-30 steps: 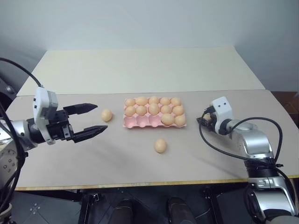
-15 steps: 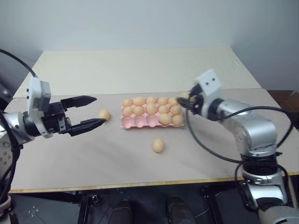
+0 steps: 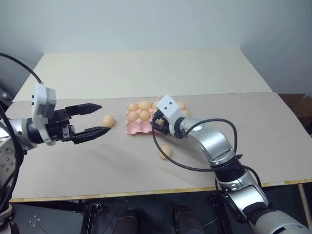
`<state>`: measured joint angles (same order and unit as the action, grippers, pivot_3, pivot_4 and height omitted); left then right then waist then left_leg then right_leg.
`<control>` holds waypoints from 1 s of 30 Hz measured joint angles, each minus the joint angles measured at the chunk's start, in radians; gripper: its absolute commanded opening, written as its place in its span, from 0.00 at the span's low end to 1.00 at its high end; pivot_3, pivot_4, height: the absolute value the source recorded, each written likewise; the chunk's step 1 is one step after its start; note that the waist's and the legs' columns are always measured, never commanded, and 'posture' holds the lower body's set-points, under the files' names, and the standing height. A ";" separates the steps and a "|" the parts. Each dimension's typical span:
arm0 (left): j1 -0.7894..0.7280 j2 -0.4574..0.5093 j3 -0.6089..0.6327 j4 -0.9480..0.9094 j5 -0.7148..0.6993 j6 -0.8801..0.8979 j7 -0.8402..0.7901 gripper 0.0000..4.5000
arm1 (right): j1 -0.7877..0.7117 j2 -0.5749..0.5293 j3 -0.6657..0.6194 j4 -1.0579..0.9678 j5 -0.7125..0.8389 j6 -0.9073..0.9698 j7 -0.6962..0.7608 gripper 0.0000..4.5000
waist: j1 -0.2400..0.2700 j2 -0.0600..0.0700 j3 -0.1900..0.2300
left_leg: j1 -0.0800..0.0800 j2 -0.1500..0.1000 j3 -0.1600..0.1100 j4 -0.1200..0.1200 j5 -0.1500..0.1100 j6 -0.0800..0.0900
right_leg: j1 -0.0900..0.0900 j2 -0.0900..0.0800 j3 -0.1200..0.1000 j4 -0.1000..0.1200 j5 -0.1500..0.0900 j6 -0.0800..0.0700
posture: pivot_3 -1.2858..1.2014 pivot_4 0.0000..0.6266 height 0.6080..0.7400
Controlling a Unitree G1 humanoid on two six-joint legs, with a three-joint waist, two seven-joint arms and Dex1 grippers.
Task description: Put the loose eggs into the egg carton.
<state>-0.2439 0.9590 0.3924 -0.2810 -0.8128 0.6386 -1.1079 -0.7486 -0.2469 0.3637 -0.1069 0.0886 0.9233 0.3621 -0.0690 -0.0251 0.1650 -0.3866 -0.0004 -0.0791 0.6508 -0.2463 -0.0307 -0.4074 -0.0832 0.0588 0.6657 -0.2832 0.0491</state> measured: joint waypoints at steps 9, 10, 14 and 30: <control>0.068 -0.004 -0.011 -0.035 0.073 -0.055 0.016 1.00 | 0.013 -0.108 -0.185 -0.230 0.114 0.045 0.116 0.99 | 0.007 0.000 0.000 | -0.002 0.000 0.000 0.000 0.000 0.000 | -0.001 0.000 0.000 0.000 0.000 0.000 | 0.52 0.24 1.00; 0.072 -0.004 -0.016 -0.033 0.080 -0.063 0.014 1.00 | 0.034 -0.153 -0.228 -0.279 0.145 0.050 0.151 0.99 | 0.012 0.000 0.000 | -0.002 0.000 -0.001 0.000 0.000 0.000 | -0.001 -0.001 -0.001 -0.001 0.000 0.000 | 0.52 0.24 1.00; 0.084 -0.004 -0.023 -0.004 0.100 -0.079 -0.010 1.00 | 0.168 -0.308 -0.384 -0.415 0.268 0.078 0.275 0.99 | 0.024 0.000 0.000 | -0.002 -0.001 0.000 0.000 0.000 0.000 | 0.000 -0.001 -0.001 -0.002 0.000 0.000 | 0.52 0.24 1.00; 0.132 0.067 0.021 0.096 0.113 -0.118 -0.172 1.00 | 0.646 -0.618 -0.743 -0.554 0.450 -0.075 0.547 0.99 | 0.024 0.000 0.000 | 0.003 0.000 0.002 0.000 0.000 0.001 | 0.005 0.000 0.000 -0.001 0.000 0.000 | 0.52 0.24 1.00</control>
<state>-0.1114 1.0256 0.4137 -0.1847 -0.6993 0.5207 -1.2802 -0.1029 -0.8644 -0.3794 -0.6605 0.5382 0.8479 0.9090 -0.0445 -0.0254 0.1652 -0.3838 0.0000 -0.0772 0.6511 -0.2467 -0.0300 -0.4029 -0.0832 0.0592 0.6644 -0.2830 0.0489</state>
